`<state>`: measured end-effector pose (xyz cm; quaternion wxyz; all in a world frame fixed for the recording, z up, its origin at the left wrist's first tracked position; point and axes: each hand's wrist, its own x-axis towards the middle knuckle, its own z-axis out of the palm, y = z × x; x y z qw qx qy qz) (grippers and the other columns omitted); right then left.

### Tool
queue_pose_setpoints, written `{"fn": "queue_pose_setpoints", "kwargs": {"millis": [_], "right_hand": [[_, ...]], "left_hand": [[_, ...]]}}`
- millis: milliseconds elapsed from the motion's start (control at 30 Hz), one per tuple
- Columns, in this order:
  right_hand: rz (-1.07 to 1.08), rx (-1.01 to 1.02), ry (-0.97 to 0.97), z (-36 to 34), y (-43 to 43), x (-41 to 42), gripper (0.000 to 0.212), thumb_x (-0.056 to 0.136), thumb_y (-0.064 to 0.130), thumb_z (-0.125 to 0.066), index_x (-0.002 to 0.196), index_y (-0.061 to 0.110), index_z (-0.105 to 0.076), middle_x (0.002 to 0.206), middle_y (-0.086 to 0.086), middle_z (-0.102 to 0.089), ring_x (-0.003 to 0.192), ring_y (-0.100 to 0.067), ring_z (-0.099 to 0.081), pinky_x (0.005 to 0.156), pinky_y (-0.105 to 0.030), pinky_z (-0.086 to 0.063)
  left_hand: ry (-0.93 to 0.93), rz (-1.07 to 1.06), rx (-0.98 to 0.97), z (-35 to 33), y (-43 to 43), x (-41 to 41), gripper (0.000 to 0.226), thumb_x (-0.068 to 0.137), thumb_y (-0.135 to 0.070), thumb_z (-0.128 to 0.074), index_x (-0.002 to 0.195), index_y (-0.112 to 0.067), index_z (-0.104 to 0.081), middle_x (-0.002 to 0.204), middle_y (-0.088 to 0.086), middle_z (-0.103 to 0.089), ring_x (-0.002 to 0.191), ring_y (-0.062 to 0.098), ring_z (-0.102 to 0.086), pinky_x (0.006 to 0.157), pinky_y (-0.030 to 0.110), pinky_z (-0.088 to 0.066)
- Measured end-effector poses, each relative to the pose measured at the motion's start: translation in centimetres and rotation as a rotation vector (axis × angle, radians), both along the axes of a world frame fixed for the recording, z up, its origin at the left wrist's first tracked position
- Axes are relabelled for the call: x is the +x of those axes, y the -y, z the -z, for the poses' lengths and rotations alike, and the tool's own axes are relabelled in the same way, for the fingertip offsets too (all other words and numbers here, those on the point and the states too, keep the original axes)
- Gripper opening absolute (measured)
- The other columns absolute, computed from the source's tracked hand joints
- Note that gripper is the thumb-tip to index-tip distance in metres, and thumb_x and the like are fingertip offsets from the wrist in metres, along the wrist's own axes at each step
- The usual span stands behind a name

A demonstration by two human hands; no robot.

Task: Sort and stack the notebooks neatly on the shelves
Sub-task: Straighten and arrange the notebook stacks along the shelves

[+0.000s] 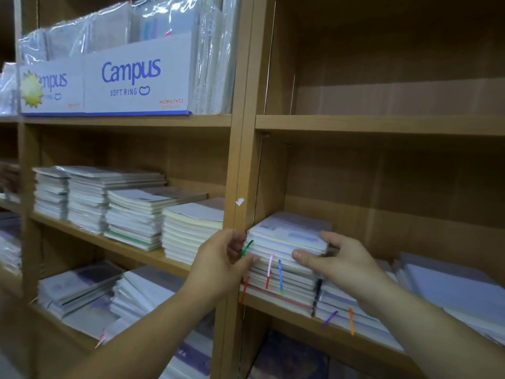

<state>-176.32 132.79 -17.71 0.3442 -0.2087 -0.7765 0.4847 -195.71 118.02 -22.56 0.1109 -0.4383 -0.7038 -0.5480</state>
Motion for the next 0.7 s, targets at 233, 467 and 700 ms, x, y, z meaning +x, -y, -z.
{"fn": "queue_pose_setpoints", "kwargs": {"millis": [233, 467, 700], "right_hand": [[0.05, 0.101, 0.037, 0.9, 0.1, -0.8, 0.12, 0.059, 0.033, -0.098, 0.158, 0.017, -0.032, 0.16, -0.003, -0.038, 0.146, -0.022, -0.036, 0.116, -0.037, -0.035], [0.078, 0.179, 0.014, 1.6, -0.2, -0.8, 0.115, 0.06, 0.043, -0.096, 0.156, 0.02, -0.036, 0.157, 0.002, -0.042, 0.145, -0.018, -0.038, 0.118, -0.038, -0.036], [0.154, 0.265, 0.052, 1.7, -0.4, -0.8, 0.109, 0.061, 0.05, -0.093, 0.153, 0.025, -0.041, 0.151, 0.004, -0.05, 0.138, -0.018, -0.047, 0.111, -0.038, -0.043]], "left_hand": [[0.014, -0.094, -0.044, -0.4, -0.4, -0.4, 0.033, 0.073, -0.046, -0.088, 0.089, -0.032, -0.064, 0.081, -0.01, -0.066, 0.076, 0.006, -0.063, 0.07, 0.029, -0.057], [0.02, -0.07, -0.053, 0.0, -0.5, -0.5, 0.025, 0.079, -0.042, -0.084, 0.083, -0.03, -0.063, 0.078, -0.007, -0.066, 0.072, 0.007, -0.062, 0.067, 0.029, -0.056], [-0.083, -0.137, -0.087, 0.1, -1.0, -0.7, 0.03, 0.083, -0.047, -0.08, 0.071, -0.029, -0.059, 0.07, -0.007, -0.061, 0.068, 0.007, -0.058, 0.058, 0.022, -0.043]]}}
